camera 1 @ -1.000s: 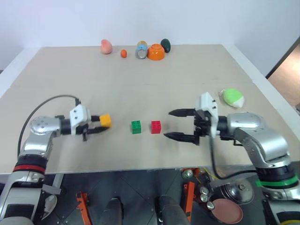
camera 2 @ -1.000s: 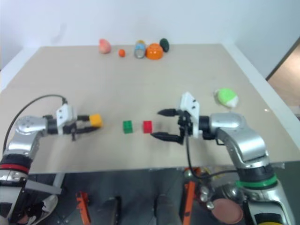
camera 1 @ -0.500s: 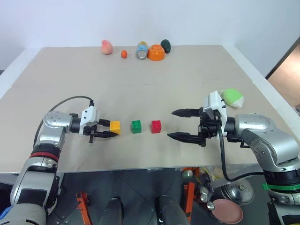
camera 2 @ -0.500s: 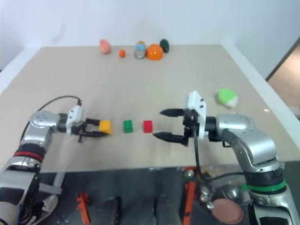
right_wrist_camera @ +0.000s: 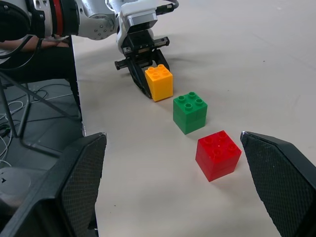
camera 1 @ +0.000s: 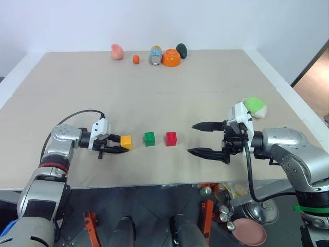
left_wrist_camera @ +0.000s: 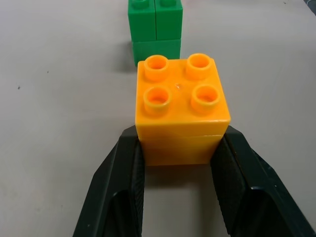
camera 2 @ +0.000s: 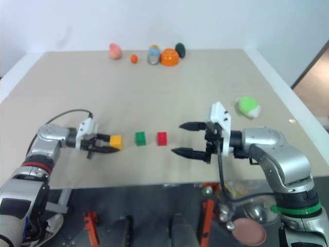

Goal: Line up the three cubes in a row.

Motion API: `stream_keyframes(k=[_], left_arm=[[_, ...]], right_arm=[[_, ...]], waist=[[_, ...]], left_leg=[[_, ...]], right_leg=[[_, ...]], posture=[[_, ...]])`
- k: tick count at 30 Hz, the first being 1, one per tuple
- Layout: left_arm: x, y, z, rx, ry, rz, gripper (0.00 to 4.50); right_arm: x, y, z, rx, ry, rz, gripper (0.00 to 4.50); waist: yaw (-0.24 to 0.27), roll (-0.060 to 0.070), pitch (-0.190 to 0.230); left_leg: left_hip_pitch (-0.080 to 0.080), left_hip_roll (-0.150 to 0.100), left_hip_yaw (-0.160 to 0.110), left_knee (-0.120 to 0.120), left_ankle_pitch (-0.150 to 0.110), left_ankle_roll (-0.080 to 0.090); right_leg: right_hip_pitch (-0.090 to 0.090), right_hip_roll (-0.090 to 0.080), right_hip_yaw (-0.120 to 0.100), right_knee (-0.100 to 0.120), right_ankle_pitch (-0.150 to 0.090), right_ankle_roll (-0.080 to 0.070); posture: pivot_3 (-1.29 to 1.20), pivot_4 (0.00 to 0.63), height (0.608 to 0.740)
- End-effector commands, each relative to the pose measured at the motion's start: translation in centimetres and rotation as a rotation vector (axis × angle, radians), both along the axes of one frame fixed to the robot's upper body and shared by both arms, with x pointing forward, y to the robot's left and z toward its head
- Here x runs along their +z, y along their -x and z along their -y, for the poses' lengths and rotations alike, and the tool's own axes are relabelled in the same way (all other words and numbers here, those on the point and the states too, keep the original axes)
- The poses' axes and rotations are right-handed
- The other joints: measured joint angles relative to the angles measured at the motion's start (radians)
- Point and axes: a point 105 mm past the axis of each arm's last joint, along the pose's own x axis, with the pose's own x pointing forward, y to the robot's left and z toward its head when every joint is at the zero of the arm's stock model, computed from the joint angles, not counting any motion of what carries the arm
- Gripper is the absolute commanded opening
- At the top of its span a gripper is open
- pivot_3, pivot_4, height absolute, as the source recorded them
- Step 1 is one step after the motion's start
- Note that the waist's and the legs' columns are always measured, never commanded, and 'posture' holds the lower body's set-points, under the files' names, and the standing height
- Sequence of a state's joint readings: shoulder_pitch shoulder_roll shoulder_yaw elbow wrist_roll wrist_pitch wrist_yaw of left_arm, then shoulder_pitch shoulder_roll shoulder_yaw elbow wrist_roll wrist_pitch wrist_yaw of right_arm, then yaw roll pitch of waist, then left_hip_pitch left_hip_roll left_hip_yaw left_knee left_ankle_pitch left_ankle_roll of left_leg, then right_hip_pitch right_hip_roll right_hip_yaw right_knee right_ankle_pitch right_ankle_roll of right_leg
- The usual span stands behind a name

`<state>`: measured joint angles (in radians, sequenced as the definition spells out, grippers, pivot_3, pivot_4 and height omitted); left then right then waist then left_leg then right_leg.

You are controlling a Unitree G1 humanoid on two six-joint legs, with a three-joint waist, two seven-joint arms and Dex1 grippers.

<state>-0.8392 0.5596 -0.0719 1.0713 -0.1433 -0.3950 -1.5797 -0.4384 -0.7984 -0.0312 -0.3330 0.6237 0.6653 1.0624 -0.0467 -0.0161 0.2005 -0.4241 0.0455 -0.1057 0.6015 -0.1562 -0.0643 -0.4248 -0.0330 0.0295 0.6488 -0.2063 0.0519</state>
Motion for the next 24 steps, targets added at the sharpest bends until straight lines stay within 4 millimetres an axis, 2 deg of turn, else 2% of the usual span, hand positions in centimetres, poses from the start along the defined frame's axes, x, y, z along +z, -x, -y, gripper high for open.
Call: stream_keyframes(k=[1, 15, 21, 23, 24], left_arm=[[1.1, -0.4, -0.4, 0.001, -0.011, 0.042, 1.31], [1.8, -1.5, 0.6, 0.027, 0.009, 0.079, 1.31], [1.1, -1.1, 0.3, 0.022, -0.008, 0.064, 1.31], [1.0, -1.1, 0.1, 0.026, -0.016, 0.063, 2.38], [1.0, -1.1, 0.1, 0.03, -0.016, 0.07, 2.6]], right_arm=[[1.2, 0.0, 0.1, -0.003, -0.006, 0.059, 4.5], [1.1, -0.1, -0.3, 0.007, -0.001, 0.062, 4.5], [1.2, -0.1, -0.3, 0.005, -0.001, 0.065, 4.5], [1.2, -0.2, -0.2, 0.004, -0.001, 0.065, 4.5], [1.2, -0.2, -0.2, 0.004, -0.001, 0.066, 4.5]], waist=[[0.0, 0.0, 0.0], [0.0, 0.0, 0.0], [0.0, 0.0, 0.0], [0.0, 0.0, 0.0], [0.0, 0.0, 0.0]], left_leg=[[0.0, 0.0, 0.0, 0.0, 0.0, 0.0], [0.0, 0.0, 0.0, 0.0, 0.0, 0.0], [0.0, 0.0, 0.0, 0.0, 0.0, 0.0], [0.0, 0.0, 0.0, 0.0, 0.0, 0.0], [0.0, 0.0, 0.0, 0.0, 0.0, 0.0]], right_leg=[[0.0, 0.0, 0.0, 0.0, 0.0, 0.0], [0.0, 0.0, 0.0, 0.0, 0.0, 0.0], [0.0, 0.0, 0.0, 0.0, 0.0, 0.0], [0.0, 0.0, 0.0, 0.0, 0.0, 0.0], [0.0, 0.0, 0.0, 0.0, 0.0, 0.0]], posture=[[0.0, 0.15, 0.738], [0.0, 0.15, 0.738], [0.0, 0.15, 0.738], [0.0, 0.15, 0.738], [0.0, 0.15, 0.738]])
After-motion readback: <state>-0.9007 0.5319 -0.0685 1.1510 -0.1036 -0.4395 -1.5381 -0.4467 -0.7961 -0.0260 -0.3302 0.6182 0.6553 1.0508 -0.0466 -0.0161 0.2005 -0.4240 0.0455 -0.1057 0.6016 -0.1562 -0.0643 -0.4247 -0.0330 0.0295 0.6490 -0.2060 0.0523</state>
